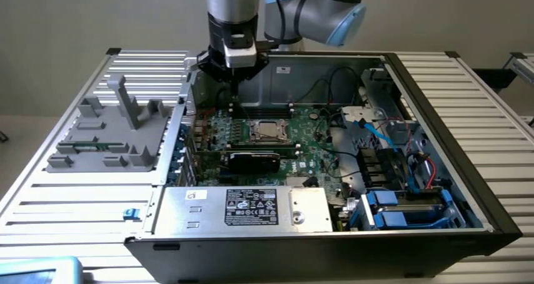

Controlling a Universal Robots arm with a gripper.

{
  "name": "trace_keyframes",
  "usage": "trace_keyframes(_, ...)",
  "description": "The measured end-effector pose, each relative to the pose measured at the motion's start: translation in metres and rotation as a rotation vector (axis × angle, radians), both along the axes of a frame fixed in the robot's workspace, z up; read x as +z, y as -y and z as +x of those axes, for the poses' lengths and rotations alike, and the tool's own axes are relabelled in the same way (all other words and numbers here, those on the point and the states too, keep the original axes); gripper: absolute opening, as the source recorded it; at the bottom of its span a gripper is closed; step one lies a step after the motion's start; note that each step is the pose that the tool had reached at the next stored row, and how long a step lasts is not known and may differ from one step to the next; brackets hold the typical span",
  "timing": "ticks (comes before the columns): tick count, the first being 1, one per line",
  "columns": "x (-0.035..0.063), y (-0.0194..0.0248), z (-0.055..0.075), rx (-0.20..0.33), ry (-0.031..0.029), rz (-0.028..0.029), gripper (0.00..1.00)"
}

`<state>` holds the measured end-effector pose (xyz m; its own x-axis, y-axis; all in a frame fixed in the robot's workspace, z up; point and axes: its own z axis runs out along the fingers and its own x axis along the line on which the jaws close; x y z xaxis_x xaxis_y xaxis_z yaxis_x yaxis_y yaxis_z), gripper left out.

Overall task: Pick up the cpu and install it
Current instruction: 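Install the first cpu locking lever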

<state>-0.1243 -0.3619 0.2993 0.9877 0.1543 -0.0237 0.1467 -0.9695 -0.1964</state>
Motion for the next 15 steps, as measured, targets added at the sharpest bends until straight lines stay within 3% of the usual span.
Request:
trace_keyframes(4,-0.0037,0.0007,0.0,-0.001,-0.002,0.0142,0.11)
trace_keyframes(6,-0.0049,0.0008,0.0,-0.001,-0.0028,0.0272,0.11)
trace_keyframes(8,-0.0059,0.0012,0.0,-0.001,-0.0033,0.0466,0.11)
trace_keyframes(9,-0.0065,0.0015,0.0,-0.001,-0.0036,0.0524,0.11)
trace_keyframes(11,-0.0086,0.0024,-0.001,-0.001,-0.0056,0.0575,0.11)
trace_keyframes(15,-0.014,0.0031,-0.001,-0.001,-0.009,0.0595,0.11)
